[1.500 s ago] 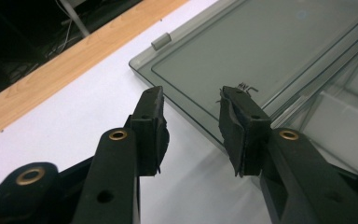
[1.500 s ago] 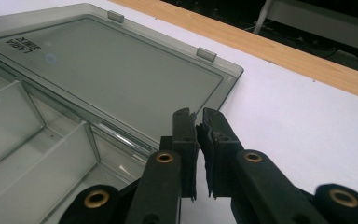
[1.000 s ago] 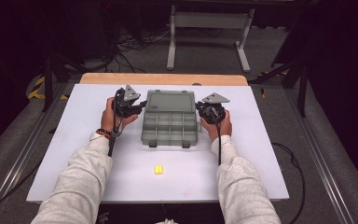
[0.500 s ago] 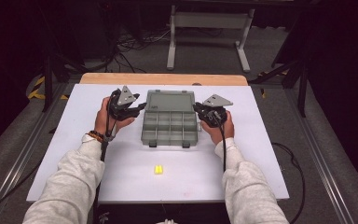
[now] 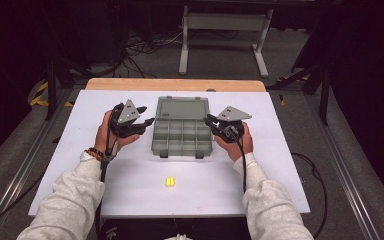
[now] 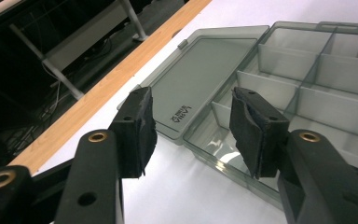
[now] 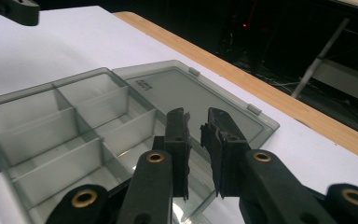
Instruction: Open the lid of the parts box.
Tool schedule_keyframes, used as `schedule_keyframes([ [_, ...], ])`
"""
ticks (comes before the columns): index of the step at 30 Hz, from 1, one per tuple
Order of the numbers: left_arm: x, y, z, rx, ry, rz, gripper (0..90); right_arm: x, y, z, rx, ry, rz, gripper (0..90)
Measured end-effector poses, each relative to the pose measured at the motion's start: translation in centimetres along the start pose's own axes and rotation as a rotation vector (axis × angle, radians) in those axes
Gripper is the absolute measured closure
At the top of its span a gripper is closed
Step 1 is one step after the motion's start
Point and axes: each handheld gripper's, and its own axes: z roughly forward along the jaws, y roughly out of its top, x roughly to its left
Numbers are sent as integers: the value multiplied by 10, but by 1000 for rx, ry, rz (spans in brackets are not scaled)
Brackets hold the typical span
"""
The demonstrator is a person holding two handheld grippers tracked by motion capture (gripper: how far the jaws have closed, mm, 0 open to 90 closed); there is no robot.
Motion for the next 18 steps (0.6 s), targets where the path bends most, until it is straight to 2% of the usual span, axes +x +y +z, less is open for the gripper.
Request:
schedule_keyframes([
  [5, -7, -6, -8, -19, -18, 8, 481, 7, 0, -7, -13, 25, -14, 760],
  [10, -16, -14, -17, -22, -26, 36, 452, 18, -3, -11, -4, 73, -50, 765],
  [18, -27, -24, -30, -48, -42, 33, 406, 31, -8, -21, -27, 124, -49, 716],
])
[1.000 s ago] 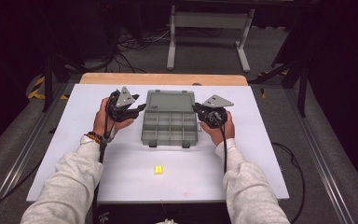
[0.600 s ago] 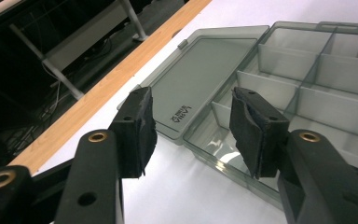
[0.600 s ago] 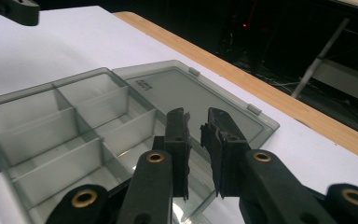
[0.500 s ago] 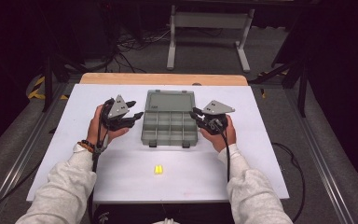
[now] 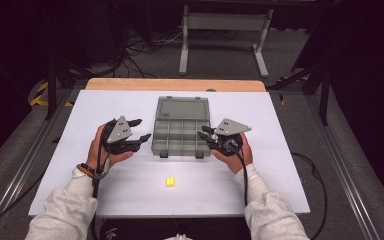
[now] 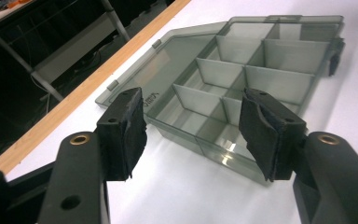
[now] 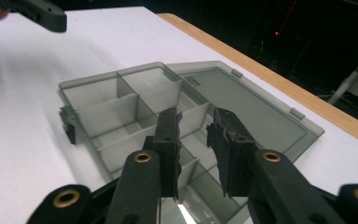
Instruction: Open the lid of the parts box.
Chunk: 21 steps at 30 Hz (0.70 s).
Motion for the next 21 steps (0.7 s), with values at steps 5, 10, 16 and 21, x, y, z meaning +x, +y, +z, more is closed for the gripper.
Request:
schedule_keyframes([
  [5, -5, -9, -13, -35, -11, -23, 393, 6, -3, -5, -18, 39, -5, 682],
  [10, -13, -15, -21, -39, -27, -8, 360, 15, -7, -6, -11, 68, -32, 608],
  [16, -23, -20, -29, -50, -37, 1, 309, 25, -12, -7, -5, 113, -63, 482],
  [21, -31, -30, -35, -52, -40, -16, 237, 33, -17, -6, 33, 170, -68, 362],
])
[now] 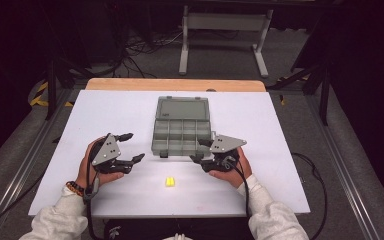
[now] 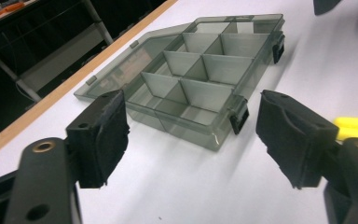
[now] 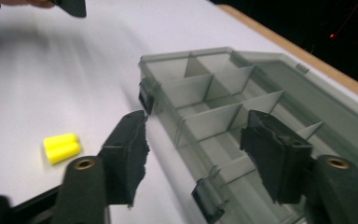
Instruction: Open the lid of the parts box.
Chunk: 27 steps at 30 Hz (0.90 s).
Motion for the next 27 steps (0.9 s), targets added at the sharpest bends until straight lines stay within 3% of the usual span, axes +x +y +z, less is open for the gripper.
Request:
schedule_keyframes([
  [5, -8, -7, -10, -28, -29, -25, 188, 9, -2, 1, 27, 61, -3, 290],
  [10, -15, -15, -14, -20, -51, -34, 166, 21, -4, 2, 68, 106, -16, 244],
  [17, -23, -26, -20, 12, -67, -49, 138, 35, -1, 12, 97, 184, -40, 239],
  [27, -32, -41, -32, 42, -75, -80, 79, 54, 2, 34, 179, 294, -122, 288],
])
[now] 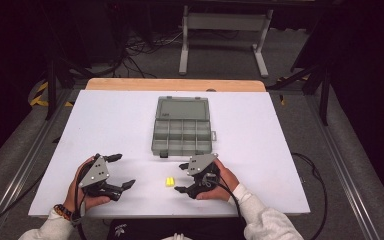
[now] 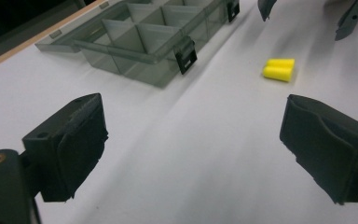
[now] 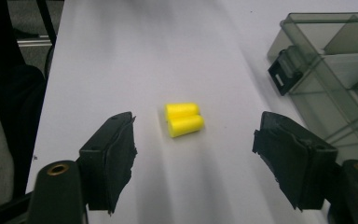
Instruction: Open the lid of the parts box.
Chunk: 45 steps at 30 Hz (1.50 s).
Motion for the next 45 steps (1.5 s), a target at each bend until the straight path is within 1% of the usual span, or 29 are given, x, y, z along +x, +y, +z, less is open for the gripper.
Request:
schedule_keyframes([
  [1, -1, -1, -1, 7, 5, 7, 77, 0, 0, 2, 4, 9, -6, 292],
  [3, -2, -3, -3, 5, -5, 1, 66, 1, 2, 5, 13, 17, -9, 310],
  [4, -3, -3, -3, 11, -4, 2, 67, 0, 3, 7, 15, 23, -16, 312],
  [5, -4, -3, -4, 14, -1, 11, 63, 0, 4, 9, 12, 25, -14, 325],
  [7, -5, -3, -4, 15, 4, 19, 58, 0, 5, 12, 24, 48, -28, 338],
  [9, -6, -4, -5, 16, 2, 17, 58, -1, 5, 16, 32, 54, -33, 358],
  [10, -6, -4, -5, 18, 6, 17, 58, -1, 6, 17, 35, 67, -35, 365],
  [12, -5, -6, -6, 12, 2, 6, 59, -3, 7, 20, 41, 79, -43, 371],
  [16, -6, -9, -7, 19, 1, 7, 61, -7, 10, 27, 60, 105, -54, 403],
  [18, -7, -9, -8, 24, 3, 10, 62, -9, 10, 29, 64, 121, -48, 424],
  [20, -9, -11, -12, 29, 10, 15, 62, -10, 10, 33, 74, 129, -56, 454],
  [22, -9, -12, -15, 22, 16, 11, 62, -12, 10, 35, 84, 139, -55, 481],
  [23, -9, -12, -15, 22, 16, 11, 62, -12, 10, 35, 84, 139, -55, 481],
  [24, -8, -12, -16, 21, 16, 8, 62, -14, 9, 36, 72, 156, -38, 492],
  [26, -8, -12, -16, 19, 15, 7, 63, -16, 8, 37, 65, 168, -32, 541],
  [29, -8, -12, -16, 22, 13, 9, 63, -18, 8, 37, 63, 167, -30, 562],
  [30, -7, -13, -15, 26, 9, 9, 62, -19, 8, 37, 63, 170, -30, 585],
  [35, -6, -15, -15, 34, 0, 6, 65, -19, 8, 36, 63, 176, -47, 636],
  [38, -7, -15, -16, 36, 6, 3, 65, -18, 8, 36, 59, 184, -55, 677],
  [43, -6, -15, -16, 35, 6, 3, 65, -17, 7, 34, 61, 179, -58, 685],
  [45, -6, -15, -16, 38, 7, 1, 65, -17, 8, 33, 63, 173, -70, 693],
])
